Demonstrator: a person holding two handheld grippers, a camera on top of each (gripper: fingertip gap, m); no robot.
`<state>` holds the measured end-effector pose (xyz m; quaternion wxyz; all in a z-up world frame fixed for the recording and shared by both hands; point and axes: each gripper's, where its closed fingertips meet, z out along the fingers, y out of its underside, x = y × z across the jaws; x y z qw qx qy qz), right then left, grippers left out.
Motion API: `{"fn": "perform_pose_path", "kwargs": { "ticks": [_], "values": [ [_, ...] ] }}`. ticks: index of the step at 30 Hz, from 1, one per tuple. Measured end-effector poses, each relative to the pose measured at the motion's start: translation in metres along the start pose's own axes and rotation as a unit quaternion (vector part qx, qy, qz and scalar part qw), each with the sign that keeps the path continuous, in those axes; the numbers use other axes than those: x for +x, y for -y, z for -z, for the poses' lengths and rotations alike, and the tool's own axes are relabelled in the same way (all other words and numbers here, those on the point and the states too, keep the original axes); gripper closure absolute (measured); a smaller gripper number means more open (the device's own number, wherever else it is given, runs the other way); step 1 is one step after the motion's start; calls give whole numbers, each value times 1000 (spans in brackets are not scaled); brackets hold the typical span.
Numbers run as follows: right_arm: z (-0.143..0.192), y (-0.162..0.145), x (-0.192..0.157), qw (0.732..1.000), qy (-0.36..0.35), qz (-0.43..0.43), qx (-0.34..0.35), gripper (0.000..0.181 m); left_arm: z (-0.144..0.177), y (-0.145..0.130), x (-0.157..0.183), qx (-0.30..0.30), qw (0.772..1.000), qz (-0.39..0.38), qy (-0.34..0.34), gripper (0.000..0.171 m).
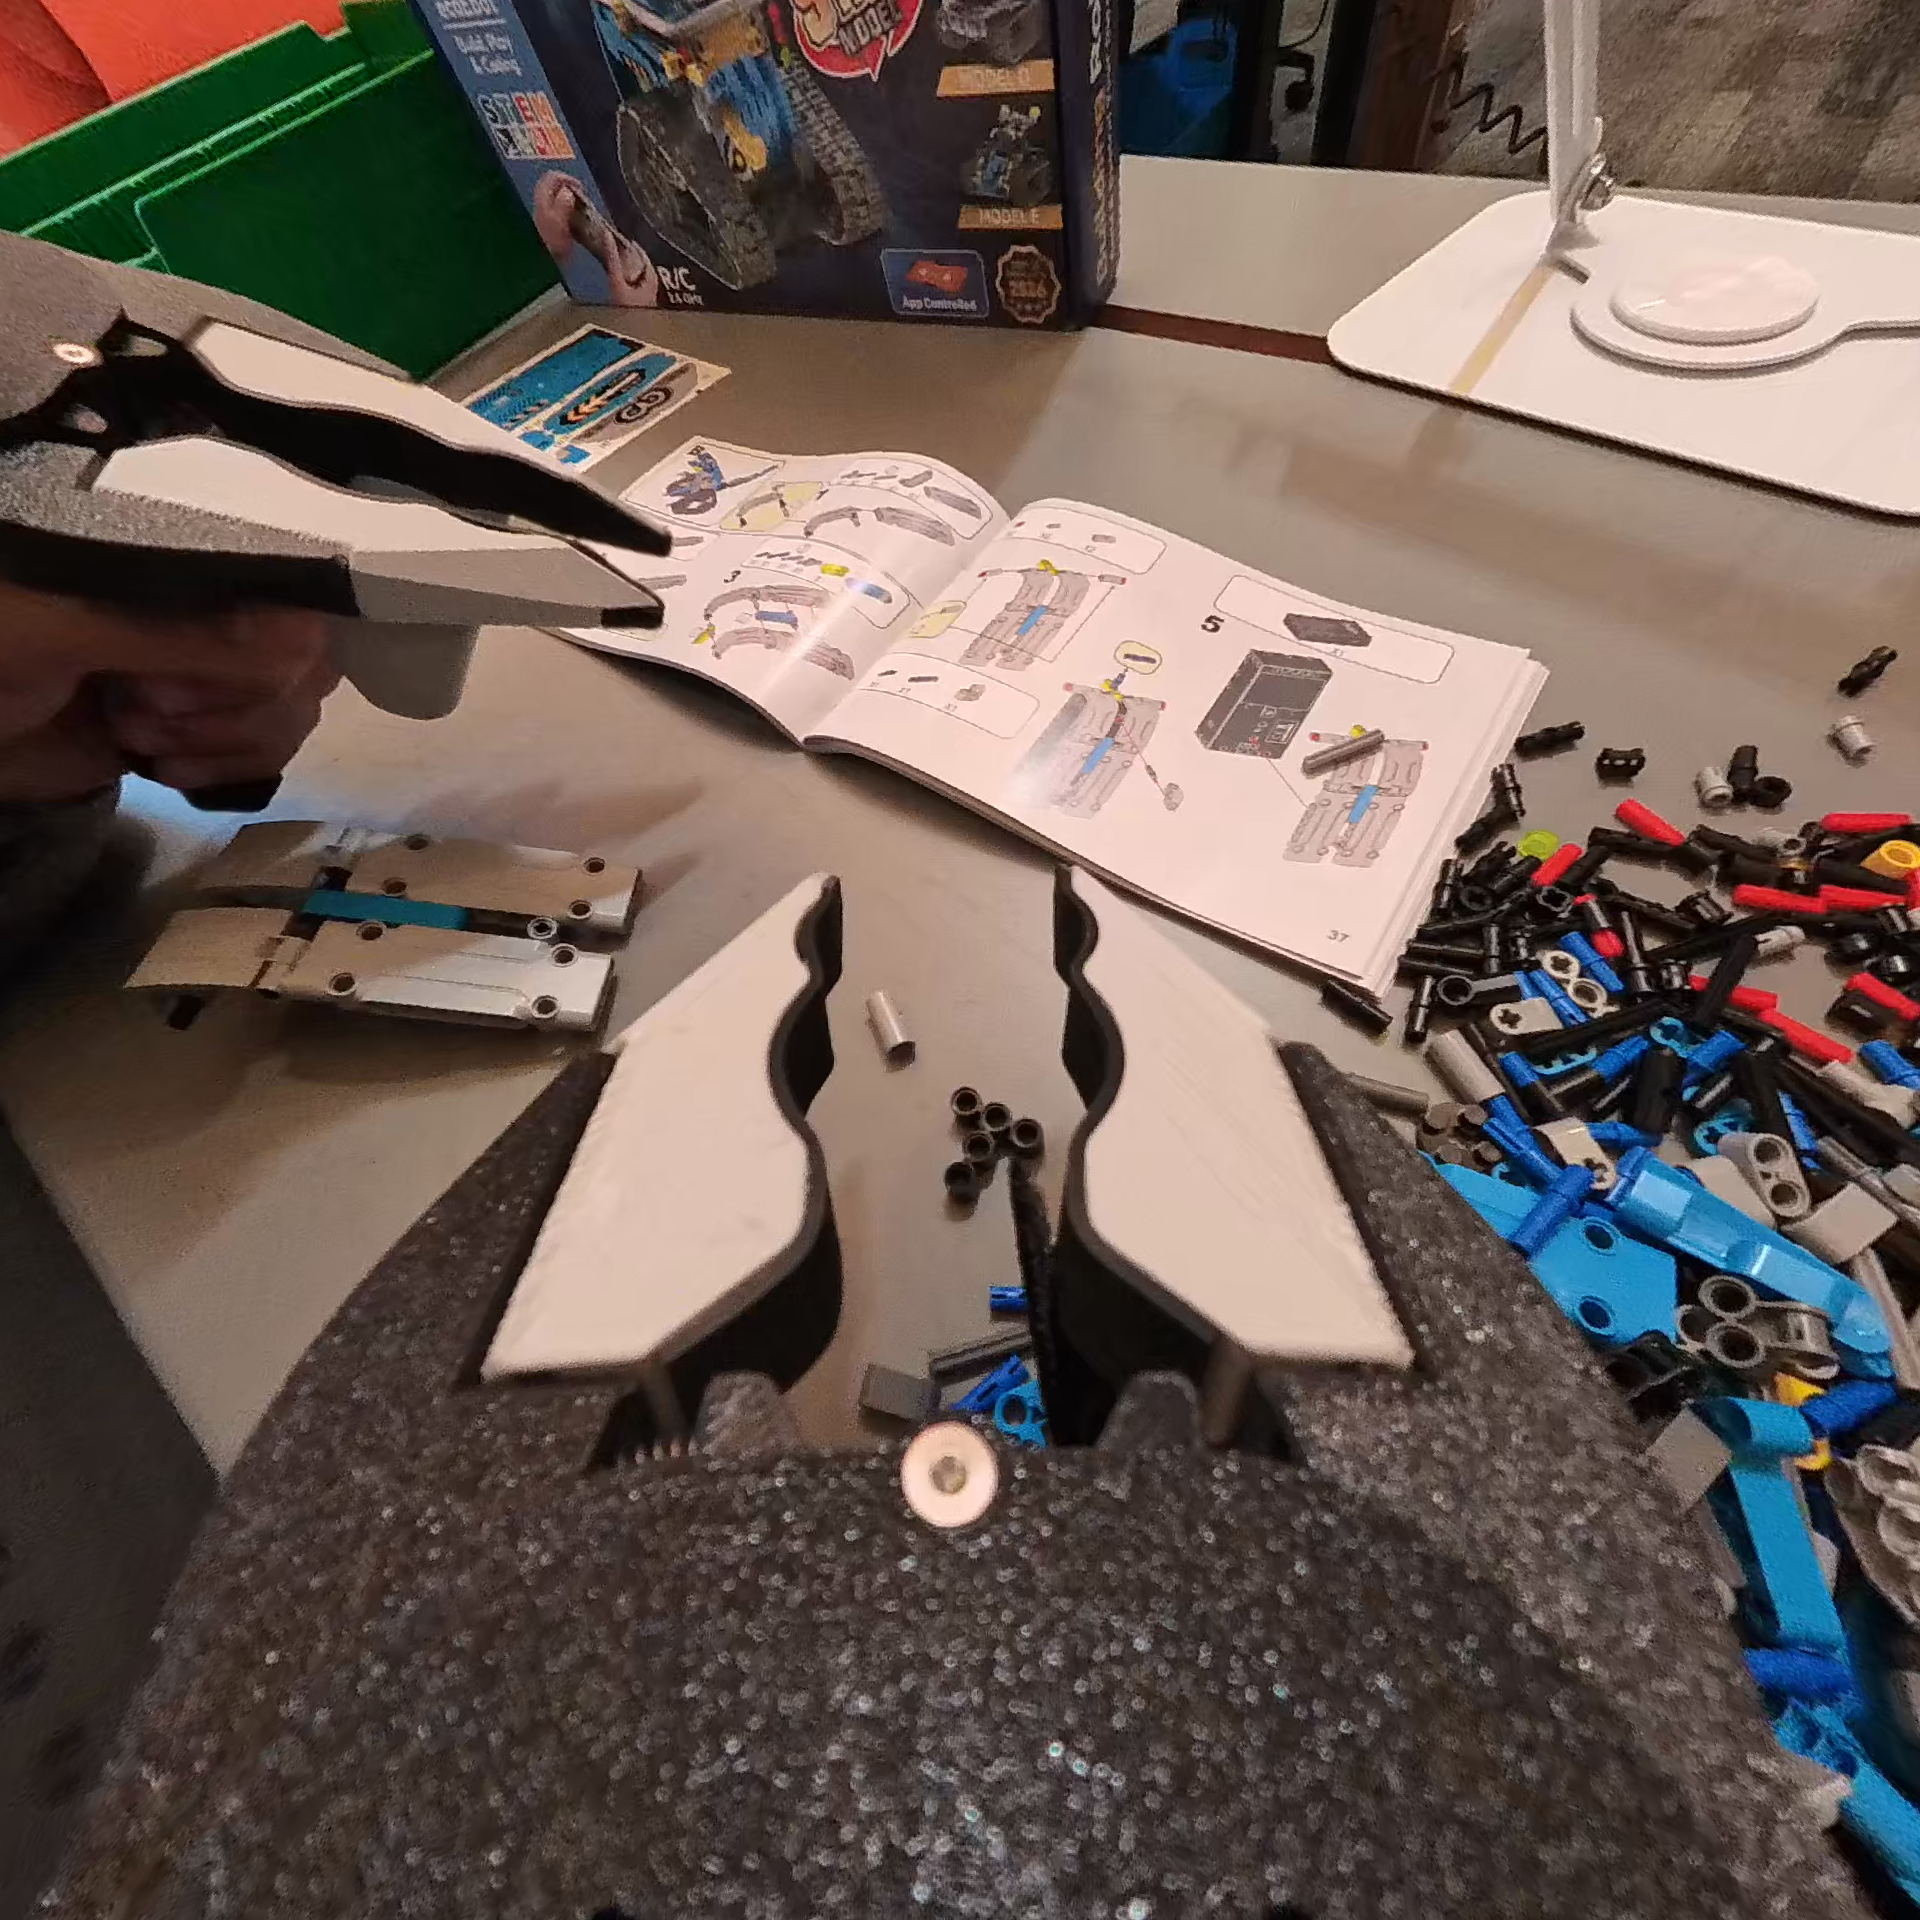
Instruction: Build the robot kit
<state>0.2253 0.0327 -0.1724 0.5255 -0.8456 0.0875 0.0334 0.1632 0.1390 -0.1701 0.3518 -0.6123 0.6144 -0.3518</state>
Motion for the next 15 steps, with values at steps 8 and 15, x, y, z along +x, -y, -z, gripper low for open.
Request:
{"fn": "perform_pose_path", "kwargs": {
  "ticks": [8,15],
  "values": [
    [-11,-18,3,999,2,17,-44,142,-1,-8,-17,-10,999,33,-3,149],
    [-16,-20,10,998,30,-38,-48,142,-6,-22,-41,-23,997,68,6,149]
  ]
}}
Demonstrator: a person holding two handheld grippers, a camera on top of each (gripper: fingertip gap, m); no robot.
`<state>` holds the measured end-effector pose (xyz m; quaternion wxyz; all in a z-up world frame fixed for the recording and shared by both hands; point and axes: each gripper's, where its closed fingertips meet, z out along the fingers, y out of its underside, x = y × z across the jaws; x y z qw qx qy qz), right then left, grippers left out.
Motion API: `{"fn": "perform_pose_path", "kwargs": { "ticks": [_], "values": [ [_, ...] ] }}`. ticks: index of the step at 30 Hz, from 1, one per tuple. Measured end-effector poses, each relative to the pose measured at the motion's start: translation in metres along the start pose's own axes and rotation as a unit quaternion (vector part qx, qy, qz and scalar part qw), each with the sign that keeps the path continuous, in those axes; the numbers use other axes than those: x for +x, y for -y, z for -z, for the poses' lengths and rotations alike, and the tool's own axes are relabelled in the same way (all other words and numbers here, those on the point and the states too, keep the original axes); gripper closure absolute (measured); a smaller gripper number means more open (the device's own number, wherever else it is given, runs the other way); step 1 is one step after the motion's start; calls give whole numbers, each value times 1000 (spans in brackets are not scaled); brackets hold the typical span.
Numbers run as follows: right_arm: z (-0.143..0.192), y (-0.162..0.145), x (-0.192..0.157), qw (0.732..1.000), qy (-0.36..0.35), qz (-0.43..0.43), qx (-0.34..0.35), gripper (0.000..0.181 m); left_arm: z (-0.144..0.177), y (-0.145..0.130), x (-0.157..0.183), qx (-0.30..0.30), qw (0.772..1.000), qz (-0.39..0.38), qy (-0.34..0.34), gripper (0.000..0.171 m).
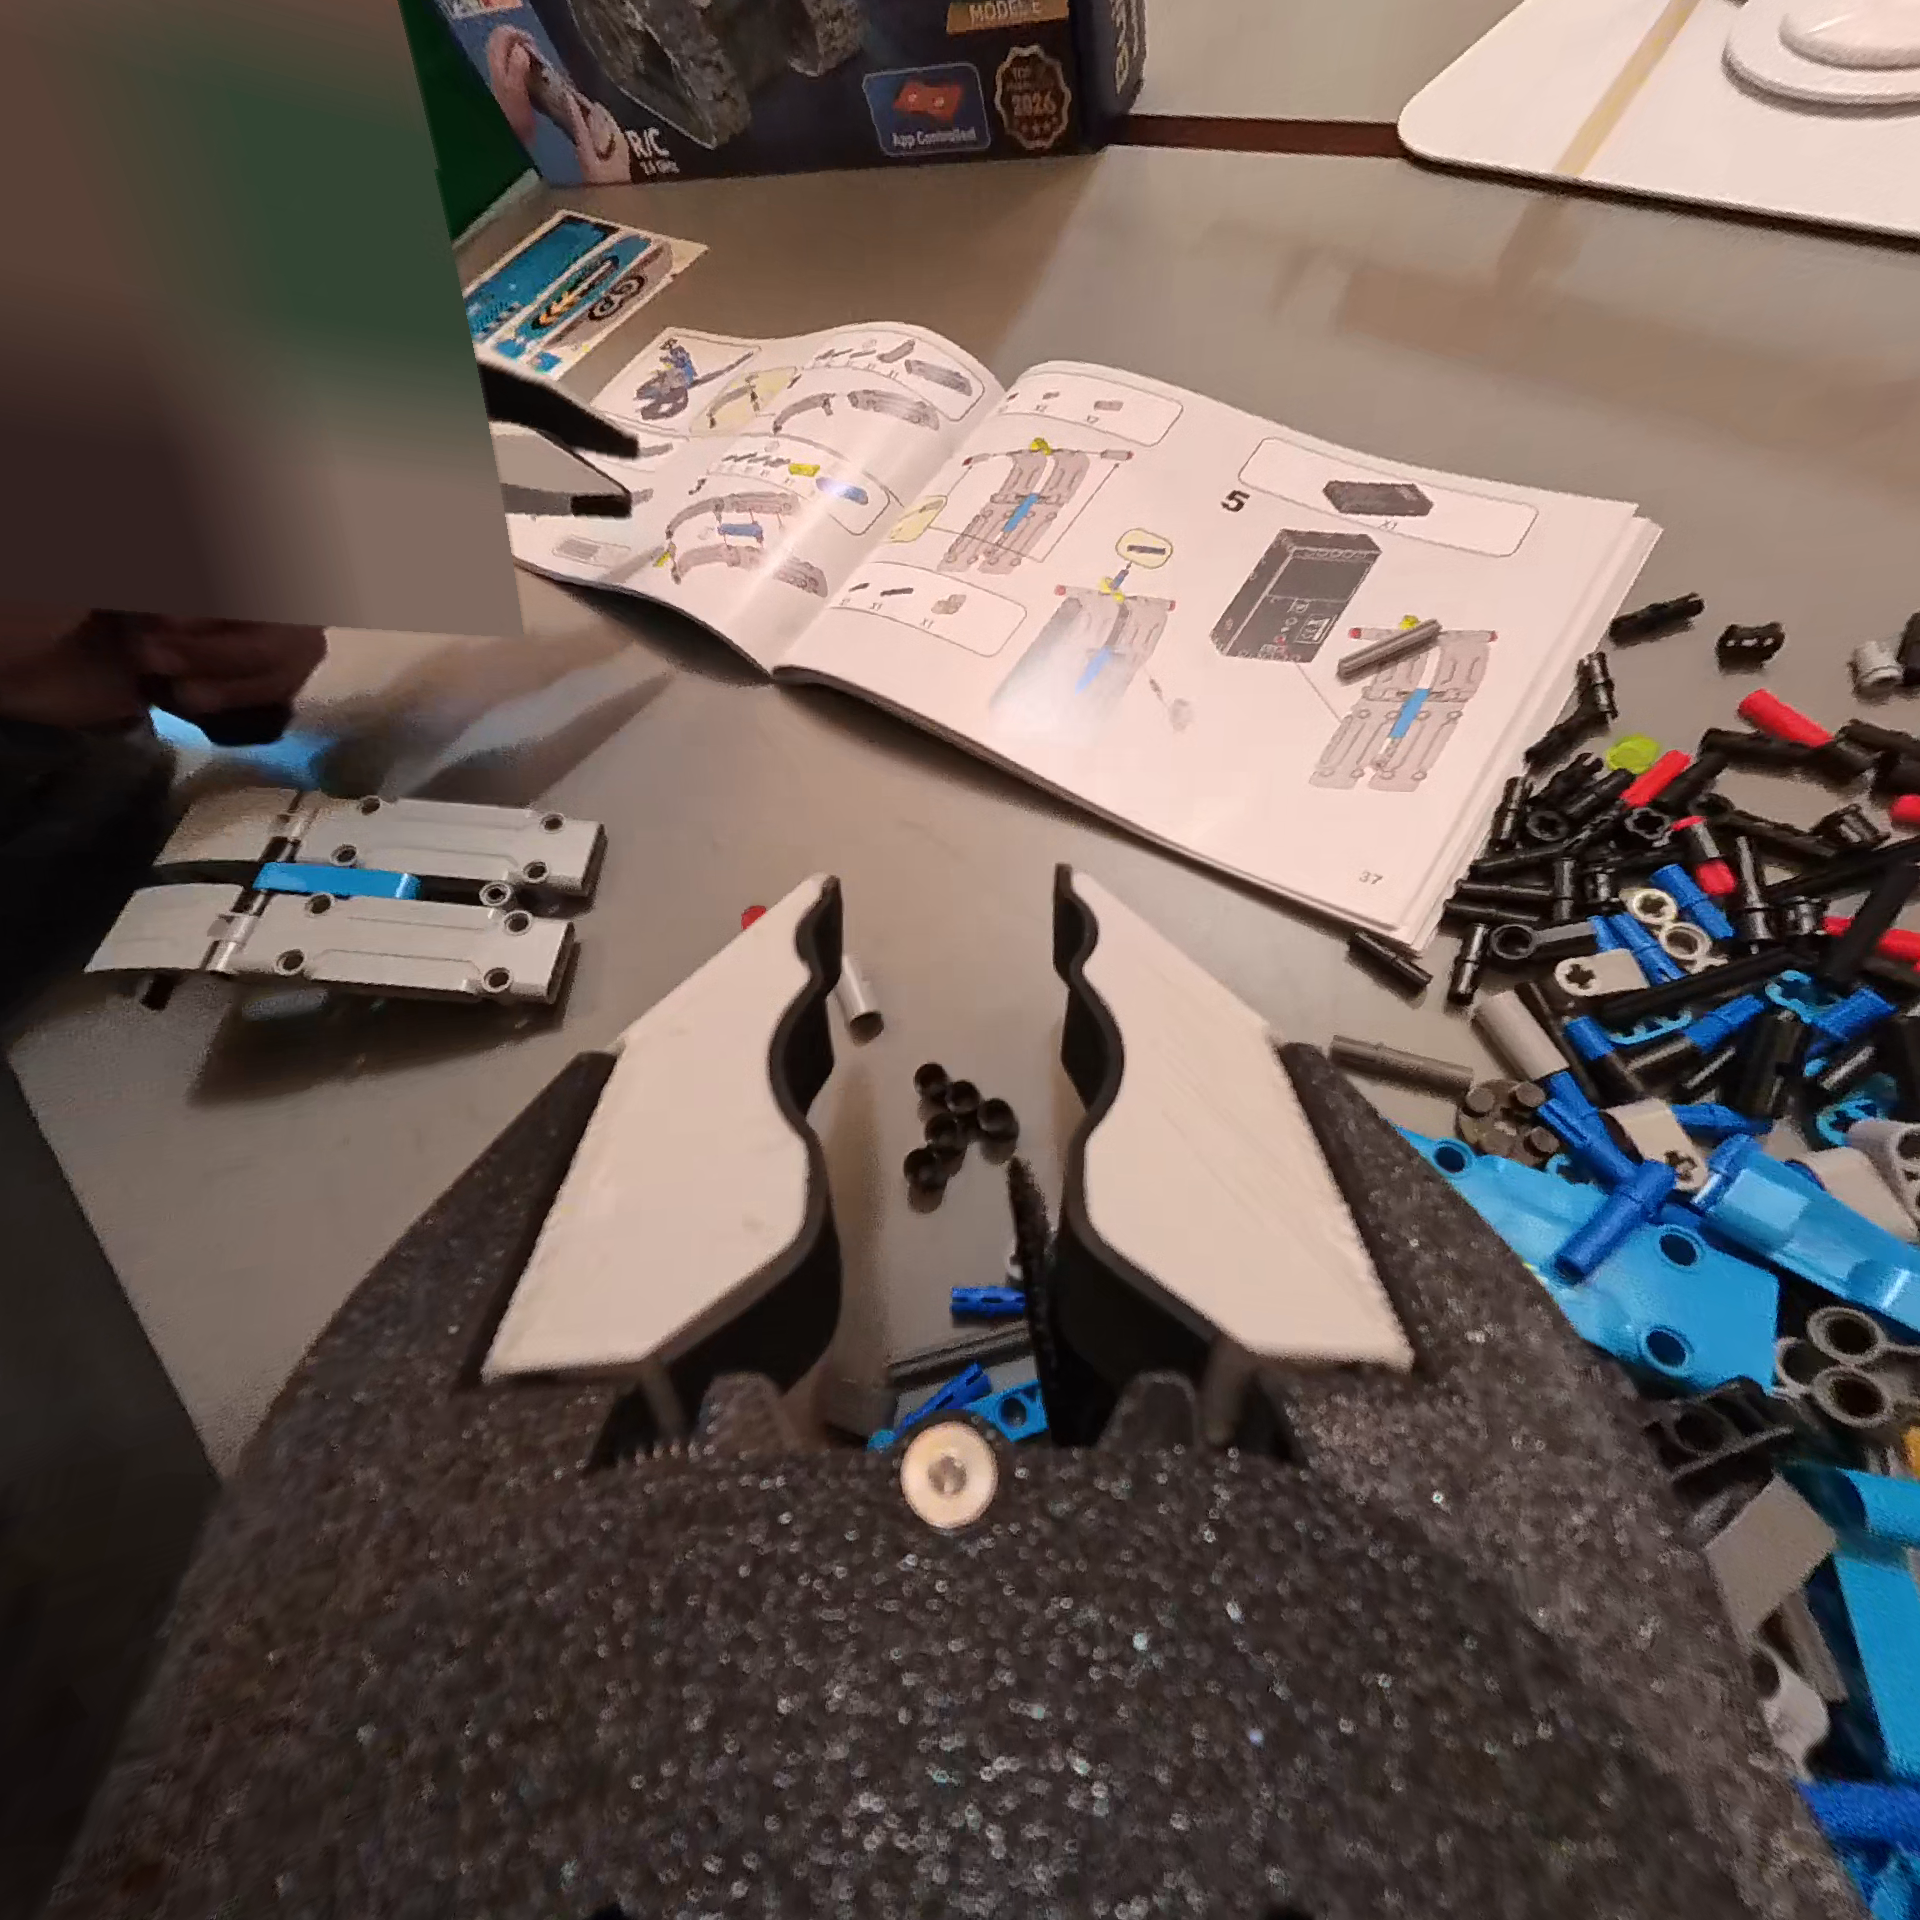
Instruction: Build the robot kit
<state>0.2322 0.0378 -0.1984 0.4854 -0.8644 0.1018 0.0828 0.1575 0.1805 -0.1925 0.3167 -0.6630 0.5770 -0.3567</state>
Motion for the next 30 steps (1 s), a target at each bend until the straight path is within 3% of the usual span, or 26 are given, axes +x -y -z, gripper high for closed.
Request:
{"fn": "perform_pose_path", "kwargs": {
  "ticks": [6,30],
  "values": [
    [-4,-4,2,1000,9,-16,-16,142,-8,-11,4,-14,998,44,-38,149],
    [-6,-8,0,999,13,-18,-31,143,-6,-11,4,-15,996,72,-53,149]
  ]
}}
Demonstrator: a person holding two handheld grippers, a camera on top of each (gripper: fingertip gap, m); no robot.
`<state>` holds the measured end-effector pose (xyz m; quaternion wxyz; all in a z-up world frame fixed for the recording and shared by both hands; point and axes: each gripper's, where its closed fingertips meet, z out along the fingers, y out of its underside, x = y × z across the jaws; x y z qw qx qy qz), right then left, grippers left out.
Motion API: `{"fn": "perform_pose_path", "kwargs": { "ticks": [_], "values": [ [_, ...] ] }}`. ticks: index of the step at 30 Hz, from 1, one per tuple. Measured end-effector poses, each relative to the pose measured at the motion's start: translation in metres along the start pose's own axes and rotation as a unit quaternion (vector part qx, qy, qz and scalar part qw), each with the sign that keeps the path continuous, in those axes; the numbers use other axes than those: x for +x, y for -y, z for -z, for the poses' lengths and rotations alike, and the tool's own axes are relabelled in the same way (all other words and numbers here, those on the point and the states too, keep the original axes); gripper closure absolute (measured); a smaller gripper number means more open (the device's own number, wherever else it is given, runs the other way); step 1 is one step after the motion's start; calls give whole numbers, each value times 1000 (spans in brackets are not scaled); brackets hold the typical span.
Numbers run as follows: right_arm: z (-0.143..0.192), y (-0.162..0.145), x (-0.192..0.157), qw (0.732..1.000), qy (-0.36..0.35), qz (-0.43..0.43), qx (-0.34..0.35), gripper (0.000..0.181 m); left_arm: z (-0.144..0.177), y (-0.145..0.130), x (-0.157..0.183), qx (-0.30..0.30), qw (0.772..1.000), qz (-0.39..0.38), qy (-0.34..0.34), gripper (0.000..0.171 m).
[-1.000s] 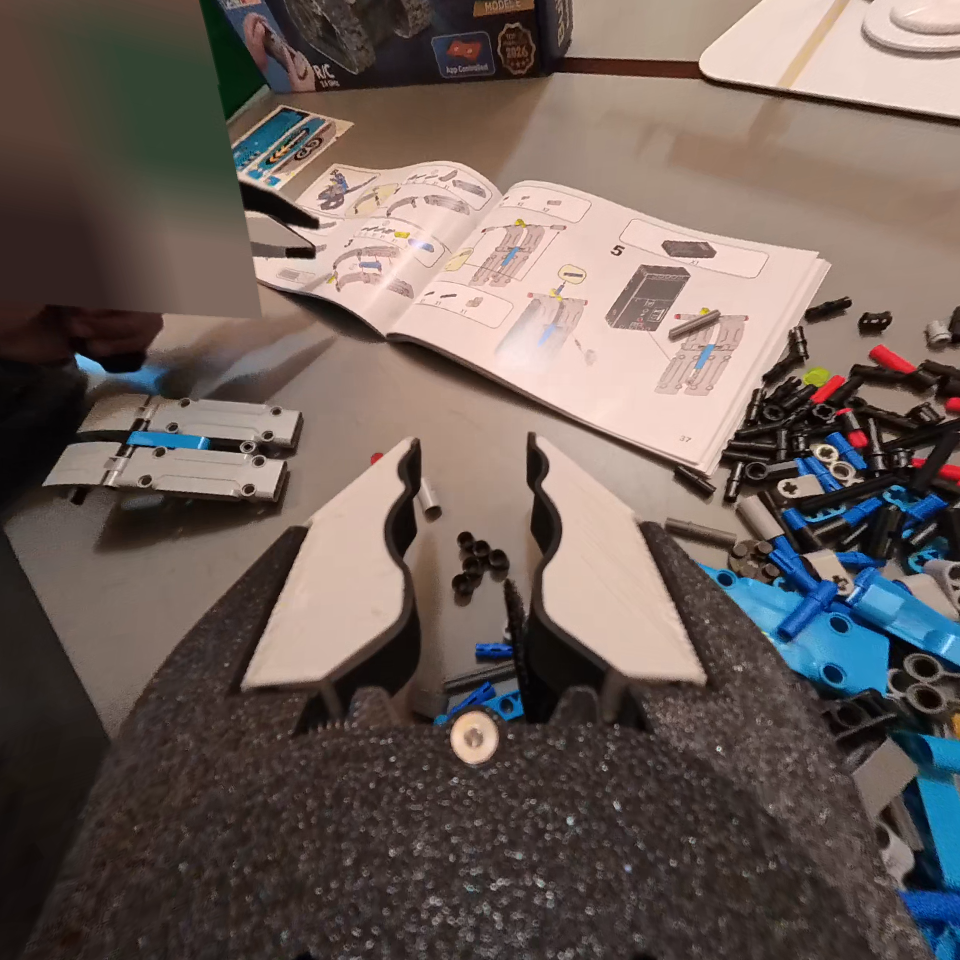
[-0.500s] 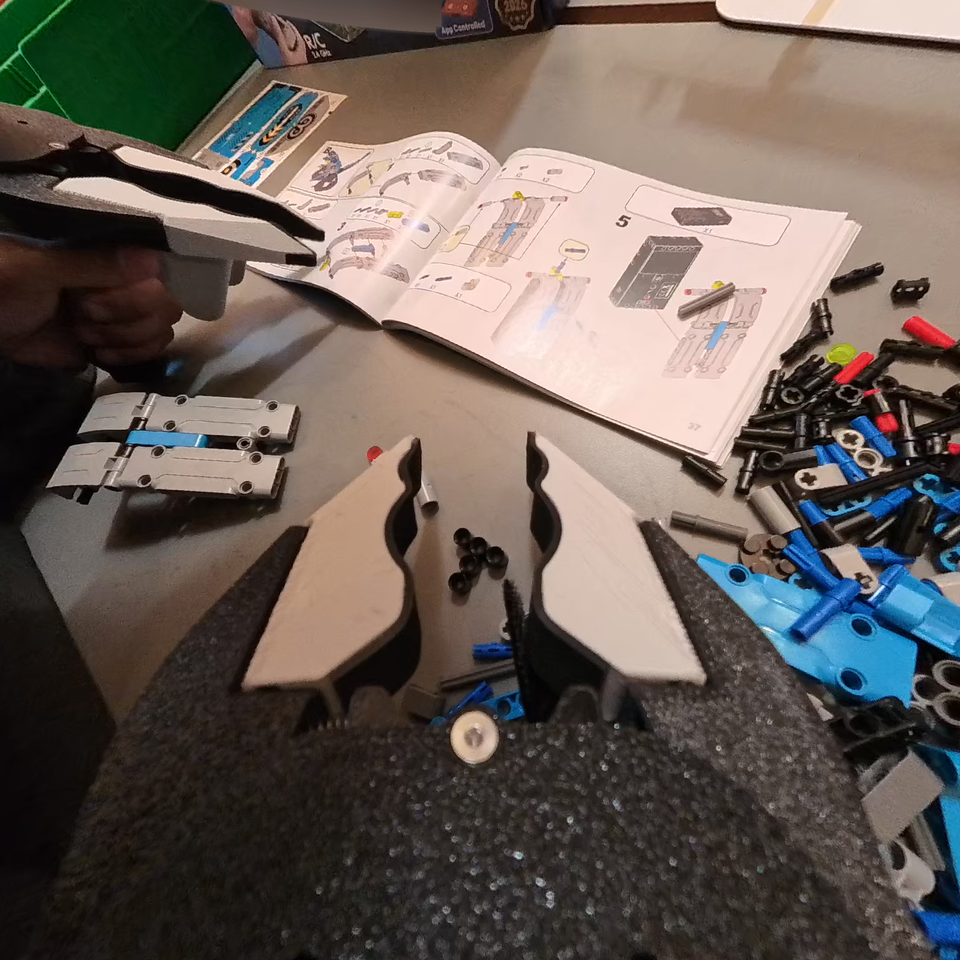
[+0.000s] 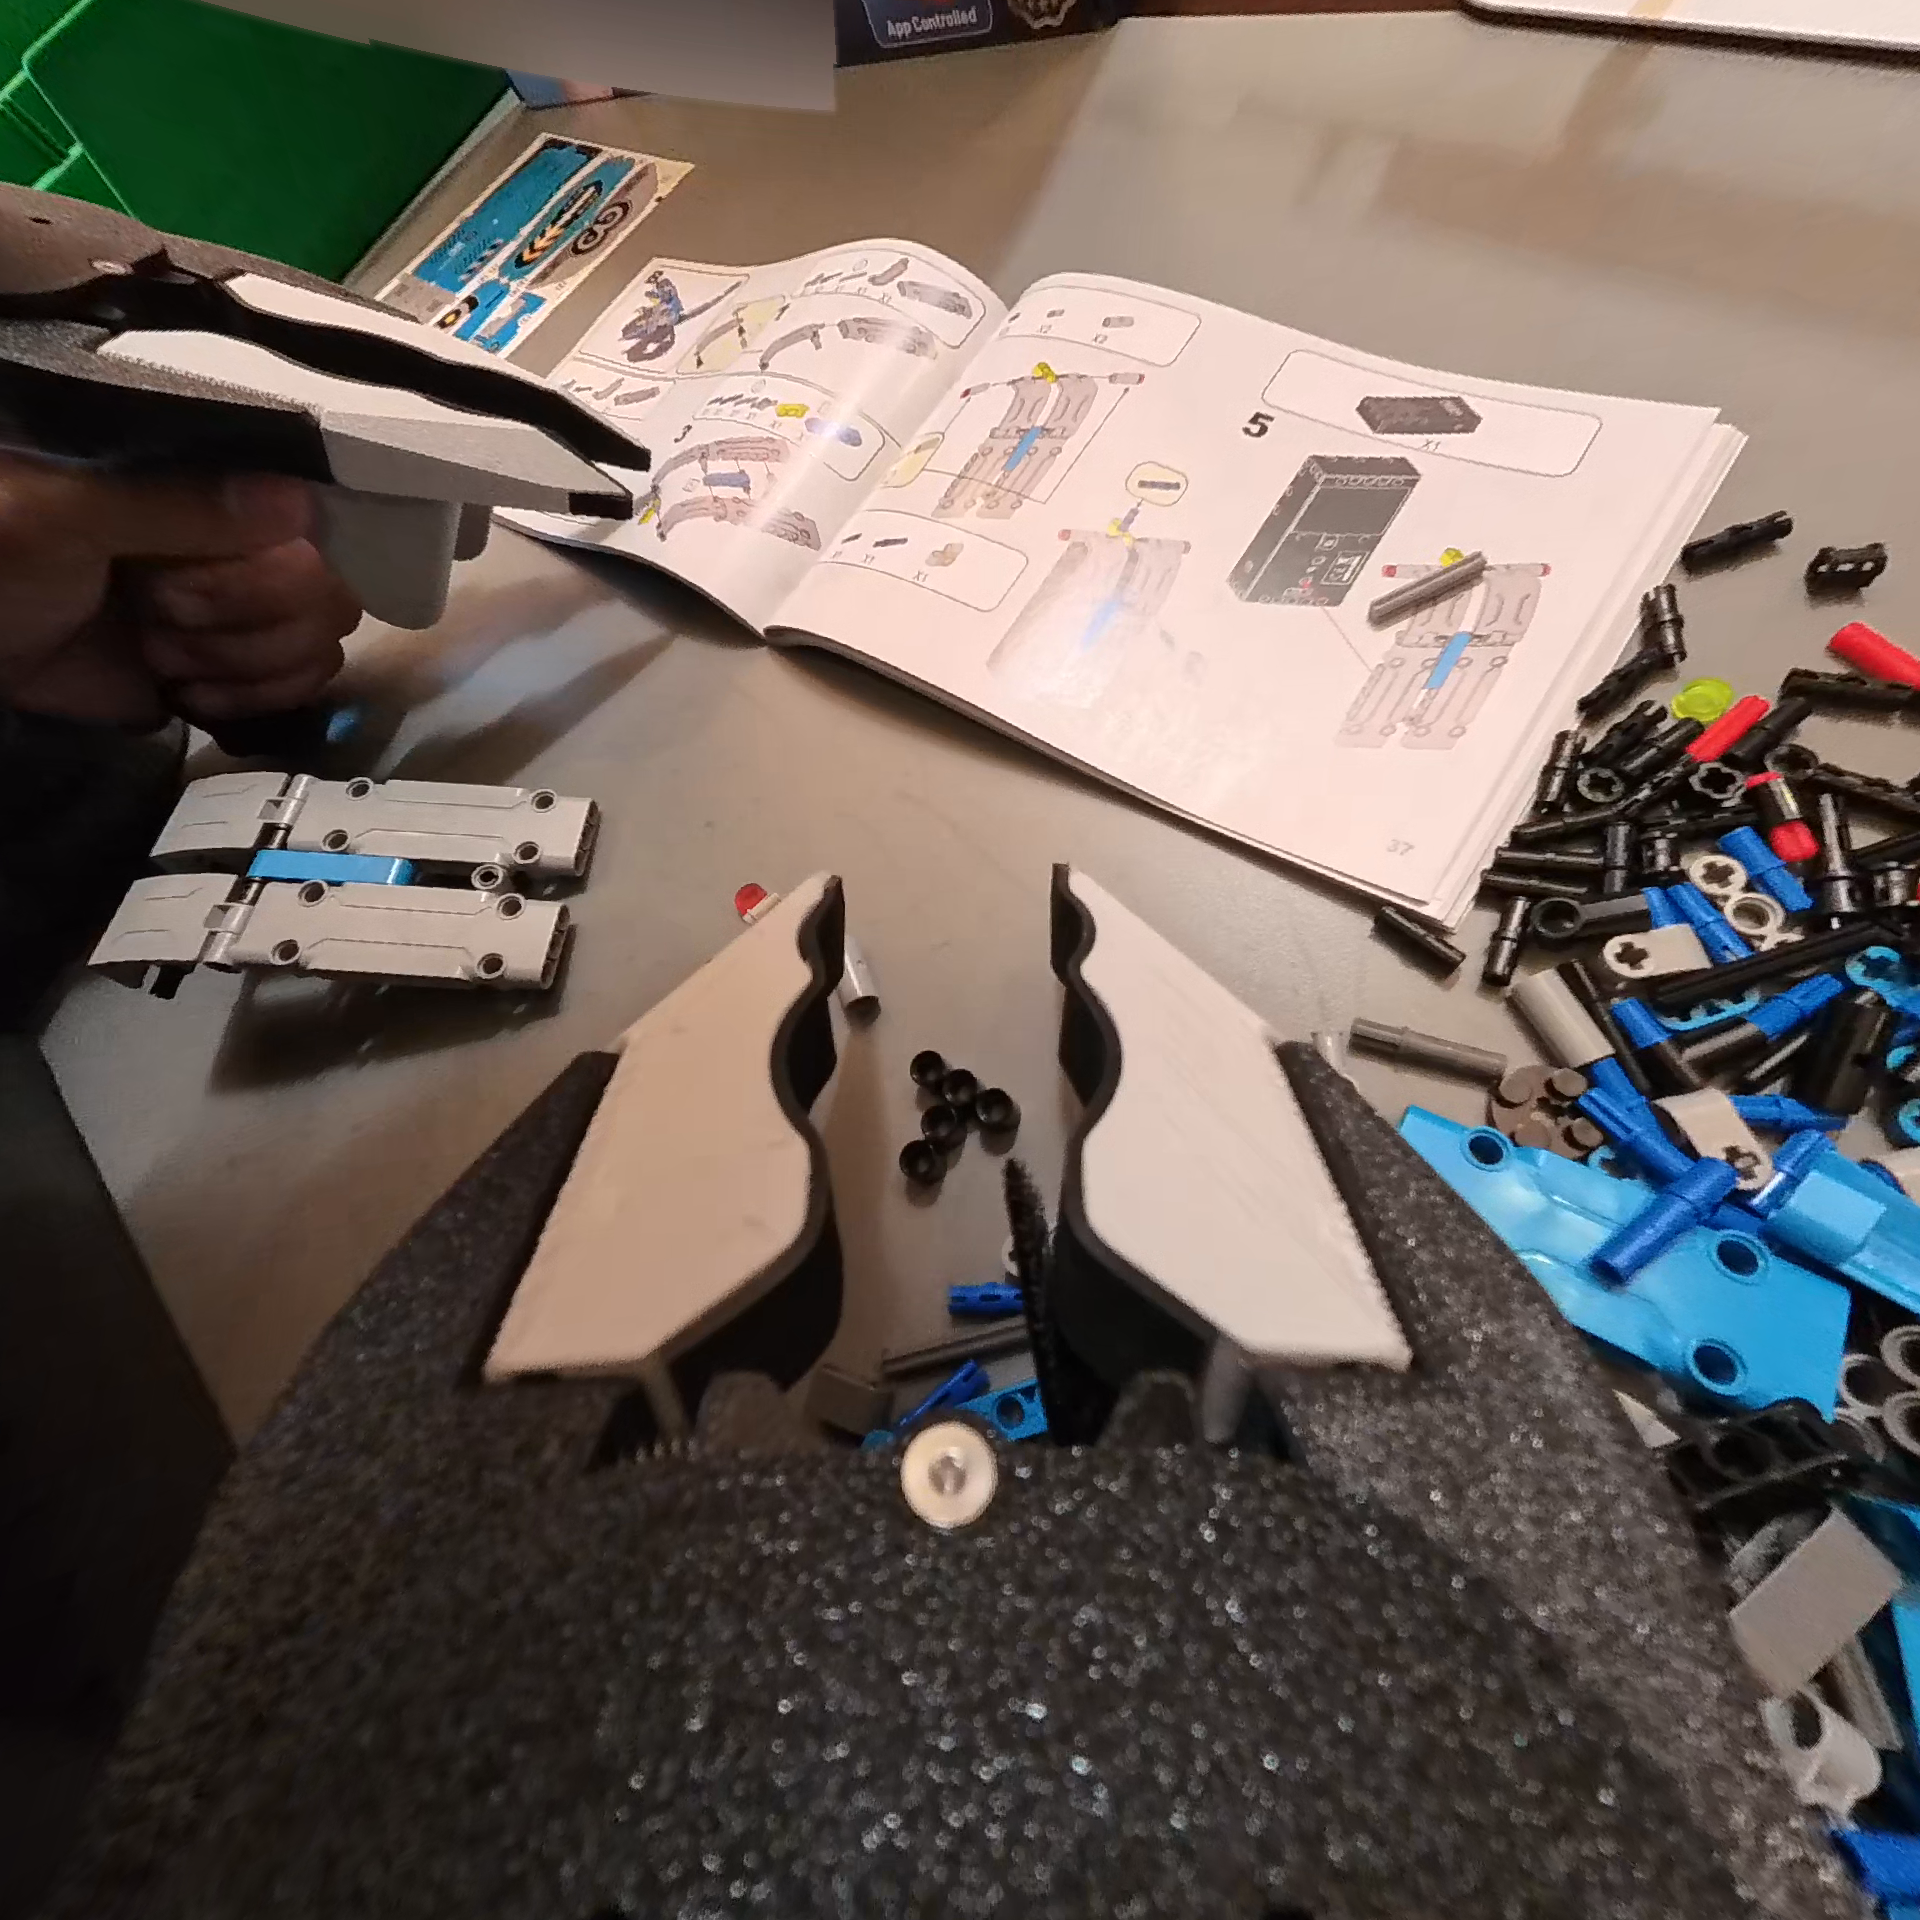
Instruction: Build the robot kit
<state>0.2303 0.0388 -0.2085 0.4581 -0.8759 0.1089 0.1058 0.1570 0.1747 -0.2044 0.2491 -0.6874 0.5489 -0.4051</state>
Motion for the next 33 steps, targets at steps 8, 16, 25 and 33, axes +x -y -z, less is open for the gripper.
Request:
{"fn": "perform_pose_path", "kwargs": {
  "ticks": [8,16,25,33],
  "values": [
    [4,4,-3,1000,1,12,12,145,4,6,3,11,1000,-7,3,149],
    [12,-19,-24,990,21,124,-68,148,10,18,21,36,999,-30,-6,149],
    [-8,-27,-20,978,-10,176,-108,161,18,24,77,46,993,-41,-102,149],
    [-1,-11,-35,955,-40,285,-66,175,27,21,126,41,978,-36,-200,149]
  ]
}}
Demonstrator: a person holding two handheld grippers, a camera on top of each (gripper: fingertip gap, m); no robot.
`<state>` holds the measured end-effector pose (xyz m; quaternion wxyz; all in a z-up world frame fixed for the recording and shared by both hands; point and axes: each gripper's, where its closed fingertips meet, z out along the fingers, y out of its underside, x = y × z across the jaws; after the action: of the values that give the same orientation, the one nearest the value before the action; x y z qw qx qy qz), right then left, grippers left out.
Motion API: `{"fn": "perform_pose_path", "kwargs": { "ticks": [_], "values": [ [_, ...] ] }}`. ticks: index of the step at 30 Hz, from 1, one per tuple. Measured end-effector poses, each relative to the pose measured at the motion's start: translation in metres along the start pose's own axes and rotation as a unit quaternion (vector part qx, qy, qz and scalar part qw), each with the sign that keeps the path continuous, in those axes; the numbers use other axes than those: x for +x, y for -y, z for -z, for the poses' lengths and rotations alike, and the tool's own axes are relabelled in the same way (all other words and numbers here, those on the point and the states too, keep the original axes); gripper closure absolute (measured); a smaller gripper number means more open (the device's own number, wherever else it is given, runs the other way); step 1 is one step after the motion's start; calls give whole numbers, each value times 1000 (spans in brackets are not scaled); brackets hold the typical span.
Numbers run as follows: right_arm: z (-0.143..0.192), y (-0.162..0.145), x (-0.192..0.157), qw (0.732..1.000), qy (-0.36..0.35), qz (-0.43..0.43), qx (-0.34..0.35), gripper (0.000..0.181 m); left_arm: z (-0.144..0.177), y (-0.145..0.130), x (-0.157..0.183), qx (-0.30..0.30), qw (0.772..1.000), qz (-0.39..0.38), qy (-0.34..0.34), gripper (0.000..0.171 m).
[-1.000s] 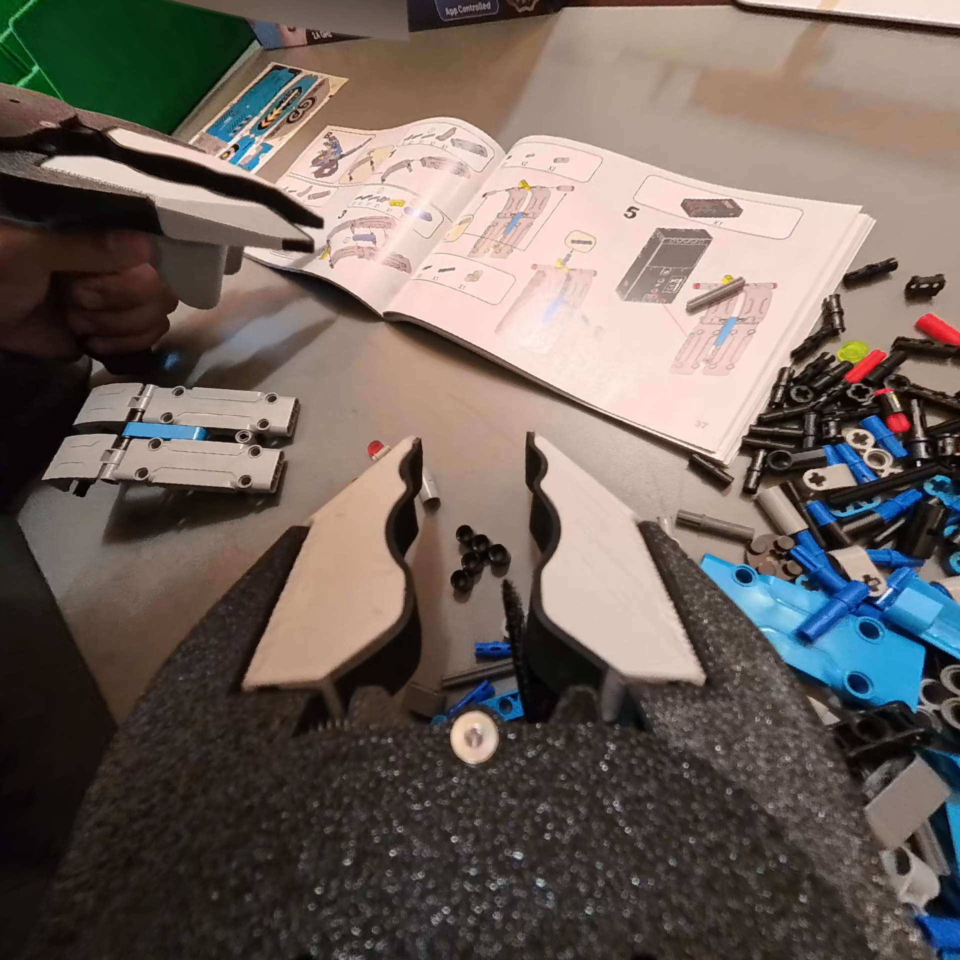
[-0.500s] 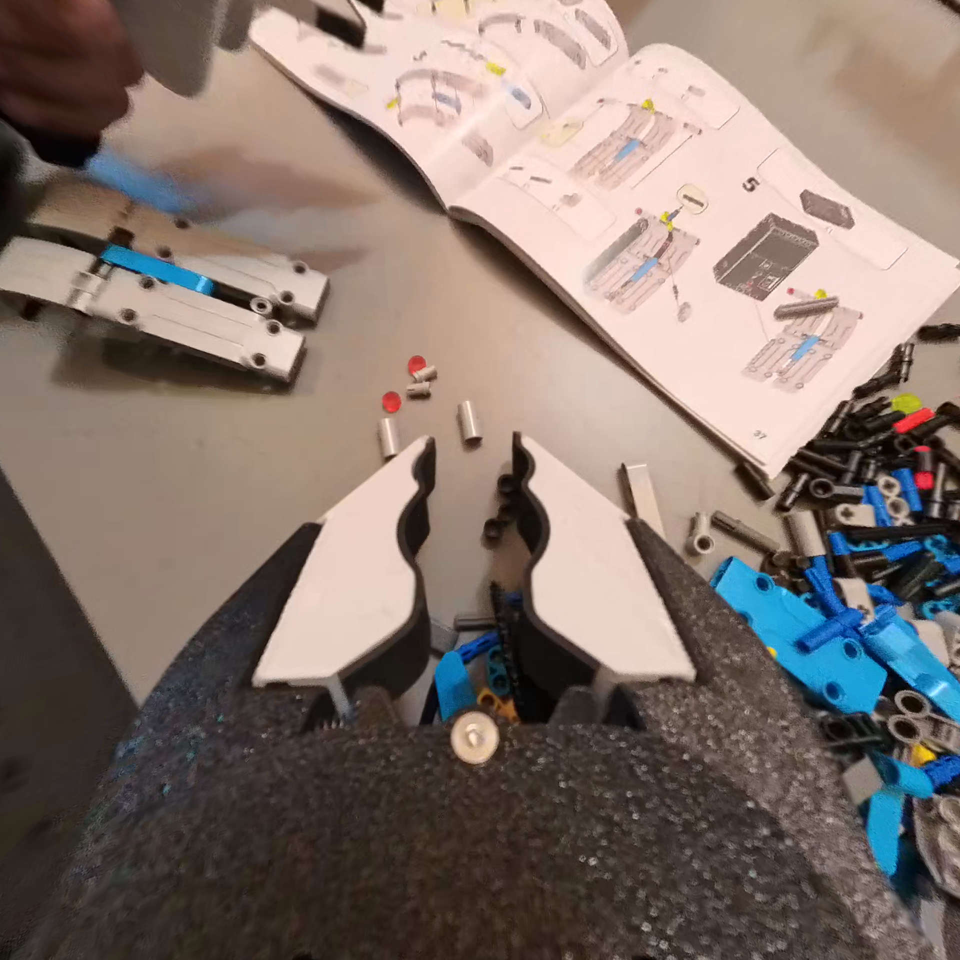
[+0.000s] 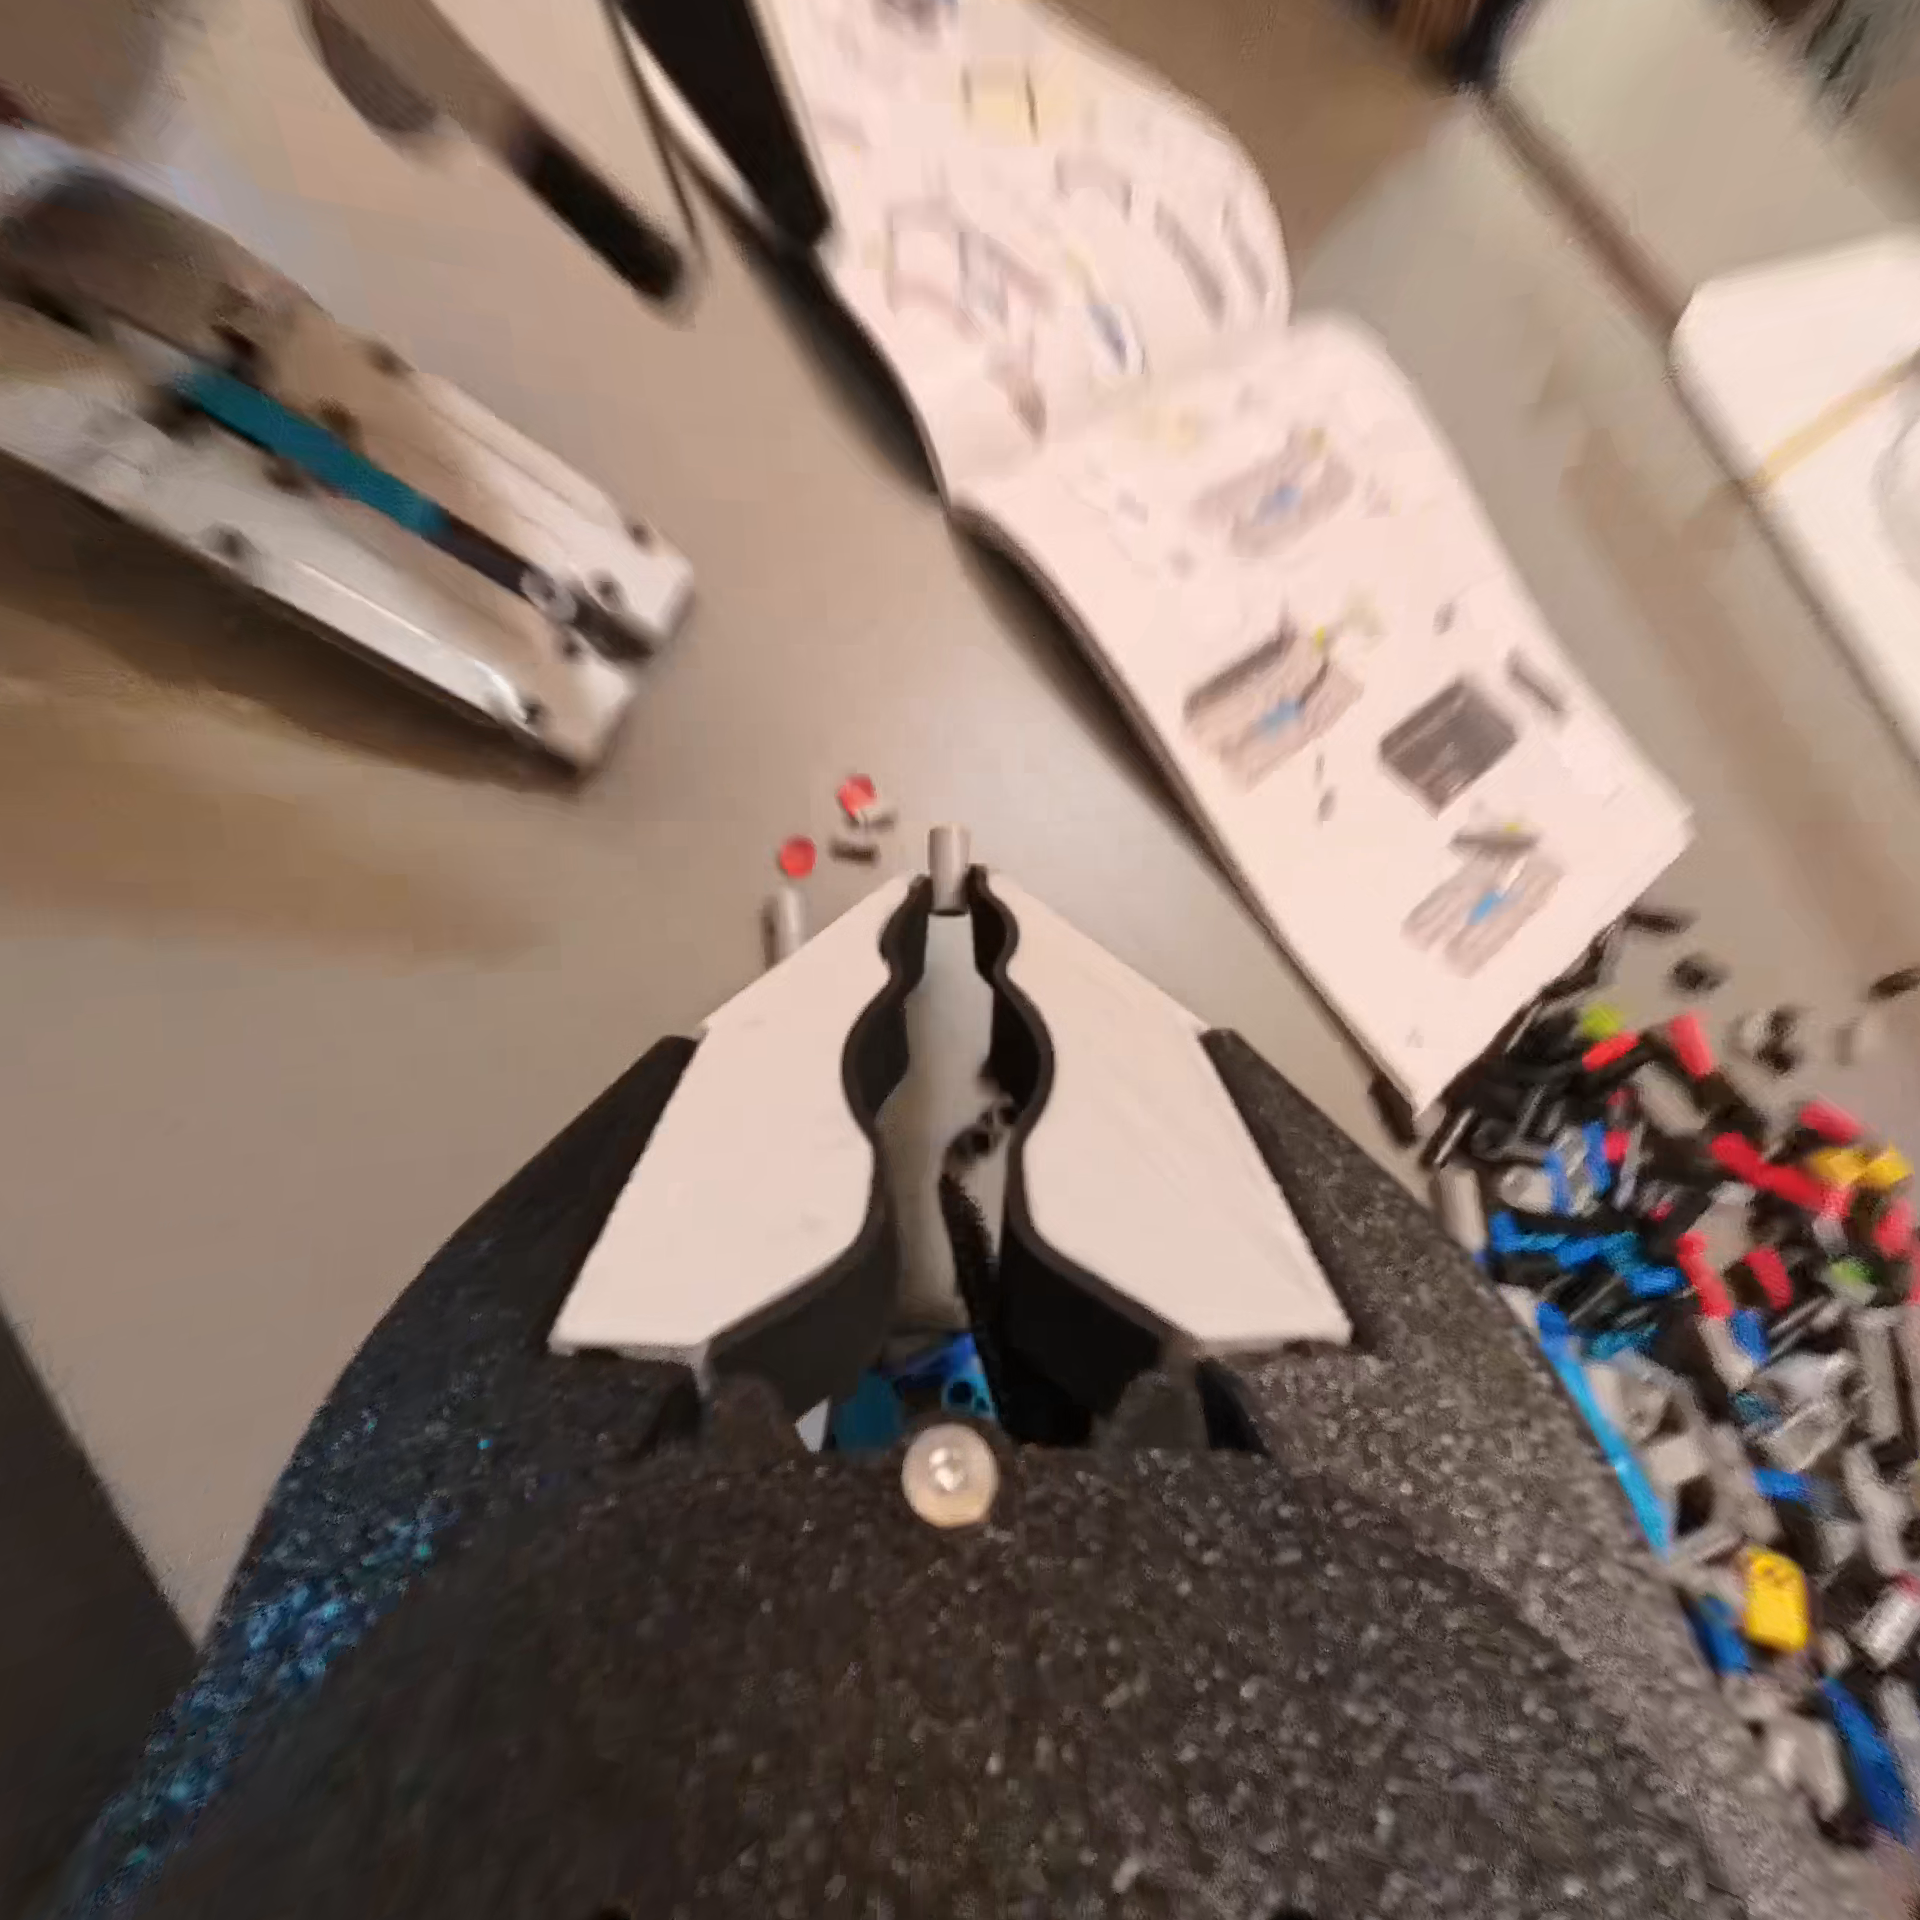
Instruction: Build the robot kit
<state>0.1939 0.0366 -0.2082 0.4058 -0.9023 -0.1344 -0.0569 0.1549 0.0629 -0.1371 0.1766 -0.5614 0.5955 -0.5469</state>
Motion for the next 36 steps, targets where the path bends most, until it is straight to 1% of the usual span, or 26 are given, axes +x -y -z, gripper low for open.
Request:
{"fn": "perform_pose_path", "kwargs": {
  "ticks": [2,4,6,9,11,16,17,18,19,21,23,25,27,30,32,34,36],
  "values": [
    [21,34,-9,996,-11,36,85,175,-1,1,11,5,999,21,-37,149],
    [43,61,-20,984,-23,78,158,175,0,6,25,20,996,41,-83,149],
    [55,70,-20,978,-55,97,177,175,4,13,39,36,989,62,-129,149],
    [63,77,-36,973,-27,108,200,175,5,14,48,37,984,78,-158,152],
    [71,83,-43,968,-22,116,223,175,7,14,57,38,979,77,-186,171],
    [84,93,-49,960,-26,122,251,175,18,21,70,48,963,109,-243,171],
    [85,94,-48,960,-29,121,251,175,19,22,71,48,962,110,-246,166],
    [86,94,-46,960,-35,121,252,175,20,22,72,47,961,109,-249,155],
    [87,95,-46,959,-34,120,254,175,20,21,73,43,961,108,-250,150],
    [90,96,-46,958,-25,110,262,175,18,17,73,34,962,105,-251,154],
    [92,97,-47,958,-18,108,266,175,19,17,77,36,957,110,-266,165],
    [94,97,-48,957,-13,109,270,175,20,17,79,36,953,119,-277,166],
    [96,99,-50,954,-9,110,279,175,22,18,81,38,942,147,-300,166],
    [103,105,-52,944,-21,117,308,176,27,23,87,43,905,223,-361,166],
    [99,104,-56,944,-39,143,296,171,26,20,92,30,885,257,-387,166],
    [94,102,-60,944,-52,166,282,169,24,16,96,16,878,267,-397,166],
    [97,104,-60,940,-64,176,284,169,26,17,97,16,876,267,-401,166]
  ]
}}
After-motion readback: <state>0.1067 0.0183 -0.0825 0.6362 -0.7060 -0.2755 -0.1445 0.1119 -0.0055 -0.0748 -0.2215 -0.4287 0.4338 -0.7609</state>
